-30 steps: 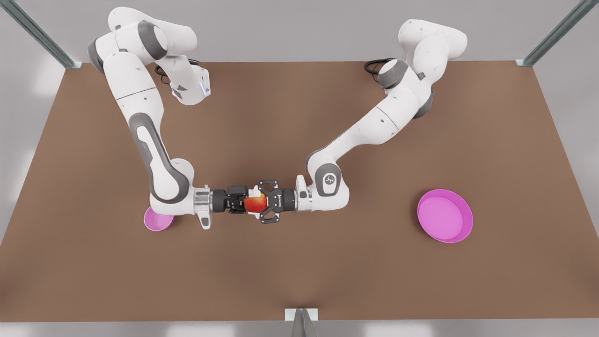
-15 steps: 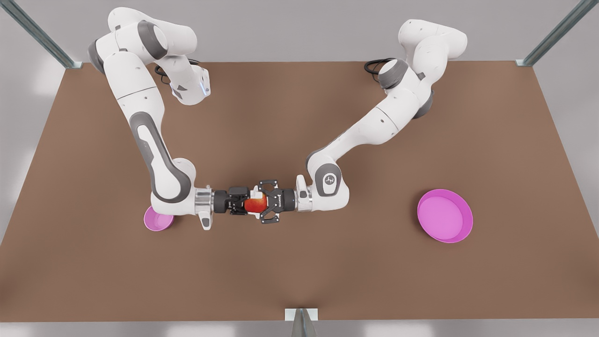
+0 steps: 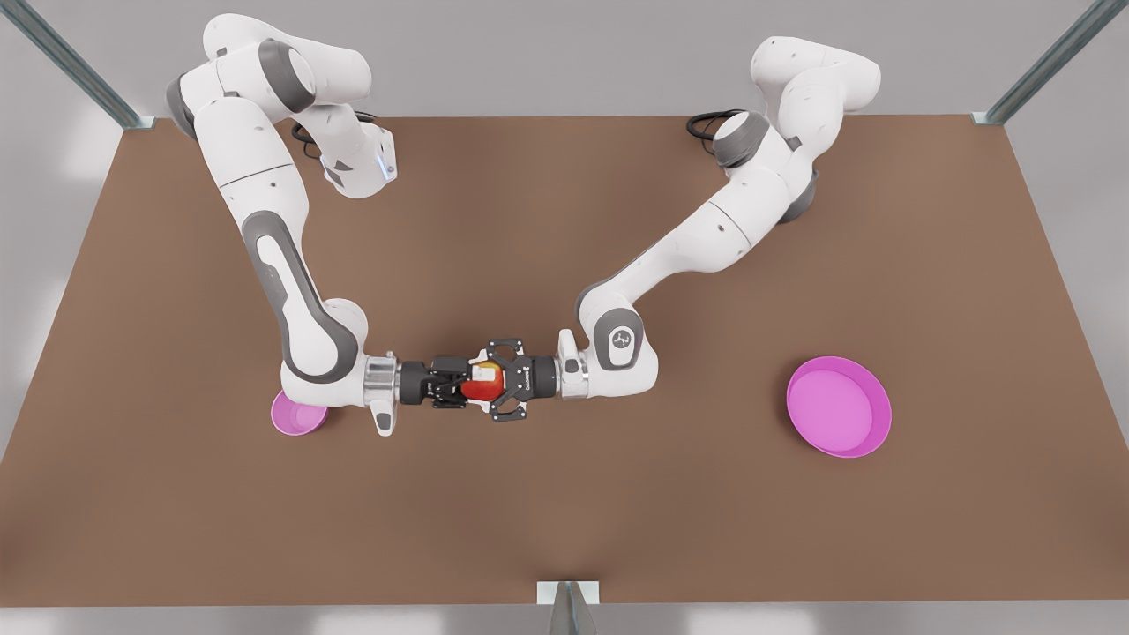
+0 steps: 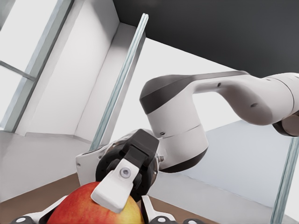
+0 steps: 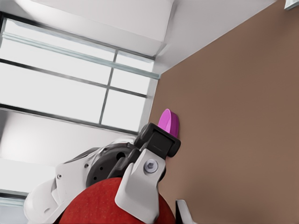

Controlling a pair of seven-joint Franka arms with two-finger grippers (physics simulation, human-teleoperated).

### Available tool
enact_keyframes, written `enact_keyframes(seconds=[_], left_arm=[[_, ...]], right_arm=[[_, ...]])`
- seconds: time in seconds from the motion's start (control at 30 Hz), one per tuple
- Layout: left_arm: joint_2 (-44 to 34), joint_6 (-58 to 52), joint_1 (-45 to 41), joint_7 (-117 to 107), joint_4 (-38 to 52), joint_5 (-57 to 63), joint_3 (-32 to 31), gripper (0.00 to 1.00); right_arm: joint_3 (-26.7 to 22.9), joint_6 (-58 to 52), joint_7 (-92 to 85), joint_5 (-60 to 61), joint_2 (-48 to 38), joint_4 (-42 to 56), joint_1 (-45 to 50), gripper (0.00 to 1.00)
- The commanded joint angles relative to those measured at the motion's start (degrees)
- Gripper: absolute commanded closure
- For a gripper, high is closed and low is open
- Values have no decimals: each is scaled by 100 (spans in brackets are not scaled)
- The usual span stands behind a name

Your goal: Use the left arm to pick up the apple from the plate, transfer it to the gripper of the right arm, and then use the right arm to place it into the bowl

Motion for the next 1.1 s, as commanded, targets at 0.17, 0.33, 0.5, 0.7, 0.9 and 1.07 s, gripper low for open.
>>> enact_keyframes(seconds=[0.17,0.33,0.5,0.7,0.9,1.07], left_arm=[[-12,-43,7,-61,2,25,4,13],[-12,-43,7,-70,-7,25,4,0],[-3,-52,42,-87,-50,8,12,0],[15,-69,95,-88,-86,8,30,0],[67,-78,95,-35,-235,8,39,0],[67,-96,165,159,-542,16,48,0]], right_arm=[[0,15,-44,-13,-6,21,3,27],[0,7,-44,-13,-6,21,-6,26],[0,7,-53,-22,-6,21,-6,26],[0,7,-62,-22,-6,21,-6,26],[0,-2,-106,-30,-6,21,-15,26],[0,-11,-114,-30,3,21,-33,26]])
